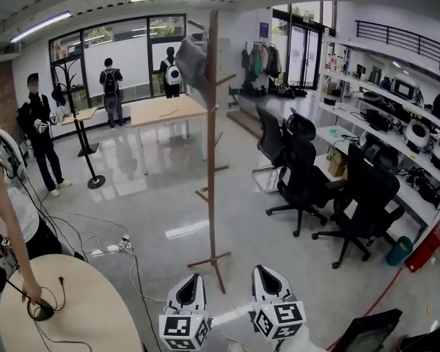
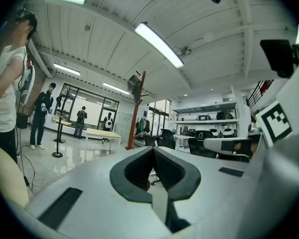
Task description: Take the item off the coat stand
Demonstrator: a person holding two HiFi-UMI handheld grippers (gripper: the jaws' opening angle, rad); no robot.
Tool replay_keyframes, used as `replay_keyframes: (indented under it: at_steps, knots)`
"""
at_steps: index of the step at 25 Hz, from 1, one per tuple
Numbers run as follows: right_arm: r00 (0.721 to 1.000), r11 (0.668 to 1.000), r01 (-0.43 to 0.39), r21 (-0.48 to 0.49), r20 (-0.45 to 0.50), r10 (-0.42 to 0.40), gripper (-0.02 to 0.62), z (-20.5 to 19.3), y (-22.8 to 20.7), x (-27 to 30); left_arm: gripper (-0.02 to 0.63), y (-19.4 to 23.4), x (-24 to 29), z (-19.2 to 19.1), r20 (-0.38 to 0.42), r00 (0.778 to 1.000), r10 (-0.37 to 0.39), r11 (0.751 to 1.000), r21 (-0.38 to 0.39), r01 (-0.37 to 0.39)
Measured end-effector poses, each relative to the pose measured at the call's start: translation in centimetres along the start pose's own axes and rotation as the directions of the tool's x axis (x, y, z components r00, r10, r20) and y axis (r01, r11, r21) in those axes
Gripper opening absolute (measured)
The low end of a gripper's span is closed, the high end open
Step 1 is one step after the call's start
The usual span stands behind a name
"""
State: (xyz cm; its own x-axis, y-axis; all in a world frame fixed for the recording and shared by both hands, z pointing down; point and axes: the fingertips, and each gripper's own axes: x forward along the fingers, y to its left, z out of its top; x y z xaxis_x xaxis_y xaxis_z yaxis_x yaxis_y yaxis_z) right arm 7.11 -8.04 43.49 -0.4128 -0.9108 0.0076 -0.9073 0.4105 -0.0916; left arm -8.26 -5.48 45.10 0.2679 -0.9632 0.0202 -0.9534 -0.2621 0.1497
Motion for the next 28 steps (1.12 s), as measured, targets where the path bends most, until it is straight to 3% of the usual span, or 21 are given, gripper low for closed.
replay_keyframes:
  at_steps: [17,28]
  knots:
    - [0.997,0.997,-0.079,0.003,-0.011,0.079,0.011,0.2,-5.3,9.7,0.000,1.9,9.9,0.4,0.022,0.997,0.078,0.997,-0.006,-0.078]
    - [0.990,0.991,-0.136,-0.002,-0.020,0.136,0.011,-0.2,-5.7,16.7,0.000,5.3,15.2,1.1,0.033,0.992,0.120,0.993,-0.002,-0.120]
